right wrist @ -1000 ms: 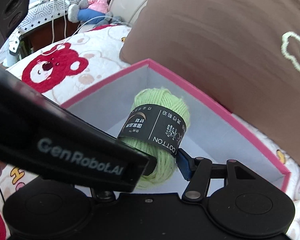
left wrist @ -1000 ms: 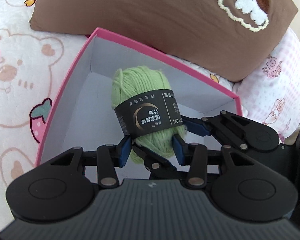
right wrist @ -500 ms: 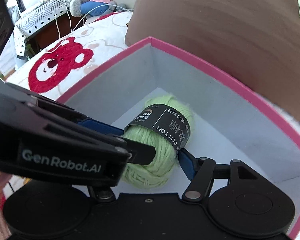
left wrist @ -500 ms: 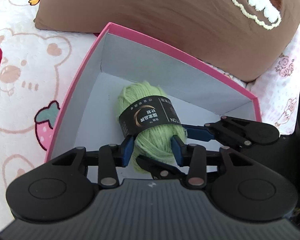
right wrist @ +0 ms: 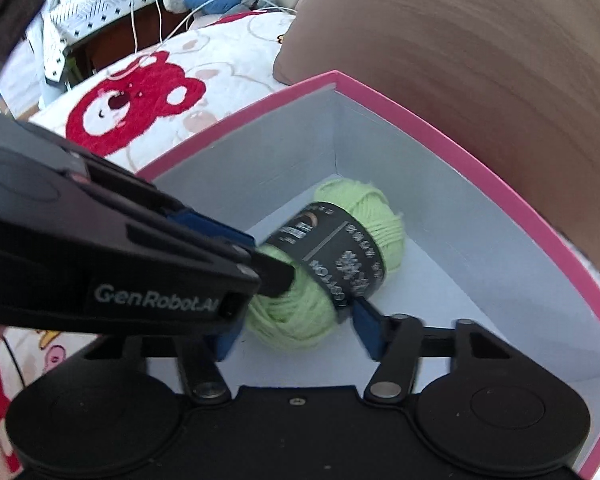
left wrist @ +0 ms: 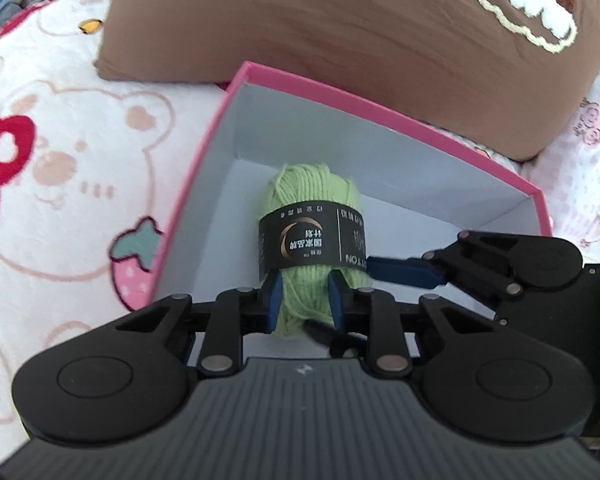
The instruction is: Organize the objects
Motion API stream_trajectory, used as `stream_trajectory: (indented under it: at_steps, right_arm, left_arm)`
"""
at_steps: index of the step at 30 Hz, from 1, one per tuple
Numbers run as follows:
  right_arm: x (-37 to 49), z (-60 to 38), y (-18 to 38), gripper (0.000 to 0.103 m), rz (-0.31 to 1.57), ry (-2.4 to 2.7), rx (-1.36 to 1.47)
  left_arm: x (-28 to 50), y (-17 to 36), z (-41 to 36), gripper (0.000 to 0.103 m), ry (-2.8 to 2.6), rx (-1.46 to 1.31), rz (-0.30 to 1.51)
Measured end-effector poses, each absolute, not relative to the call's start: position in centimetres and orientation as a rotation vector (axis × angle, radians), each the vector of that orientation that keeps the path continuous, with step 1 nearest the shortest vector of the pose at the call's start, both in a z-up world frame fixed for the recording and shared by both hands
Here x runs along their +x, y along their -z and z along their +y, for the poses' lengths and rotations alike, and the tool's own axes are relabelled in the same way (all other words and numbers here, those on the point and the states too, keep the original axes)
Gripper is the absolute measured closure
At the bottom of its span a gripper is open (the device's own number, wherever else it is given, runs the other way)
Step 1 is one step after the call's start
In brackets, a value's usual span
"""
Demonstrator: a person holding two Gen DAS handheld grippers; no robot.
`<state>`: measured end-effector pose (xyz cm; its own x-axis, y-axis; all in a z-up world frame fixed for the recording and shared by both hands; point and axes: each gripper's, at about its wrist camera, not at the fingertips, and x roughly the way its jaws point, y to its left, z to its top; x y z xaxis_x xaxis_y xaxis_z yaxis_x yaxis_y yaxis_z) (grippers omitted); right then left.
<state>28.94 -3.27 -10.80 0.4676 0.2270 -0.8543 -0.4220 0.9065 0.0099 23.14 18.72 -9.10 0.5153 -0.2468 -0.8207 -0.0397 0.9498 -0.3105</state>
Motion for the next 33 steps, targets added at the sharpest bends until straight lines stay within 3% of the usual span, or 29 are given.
stream_trajectory:
  at_steps: [4, 13, 22, 33]
  right_arm:
    - [29.5, -2.6, 10.5, 0.055, 0.991, -0.407, -0.251]
    - [31.3, -2.3, 10.6, 0.059, 0.986, -0.413, -0.152]
    - [31.1, -3.0, 10.7, 0.056, 1.001, -0.408, -0.008]
    - [25.0, -6.4, 6.7, 0.055, 0.959, -0.37, 0.083]
  left_arm:
    - [23.0, 8.6, 19.8, 0.079, 0.127, -0.348, 1.011]
    - [22.7, 7.4, 20.9, 0.079, 0.129, -0.34, 0.996]
    - [22.8, 7.3, 20.8, 0.08, 0.125, -0.346, 1.018]
    - [20.8, 5.1, 19.9, 0.08, 0.168, -0.31, 1.047]
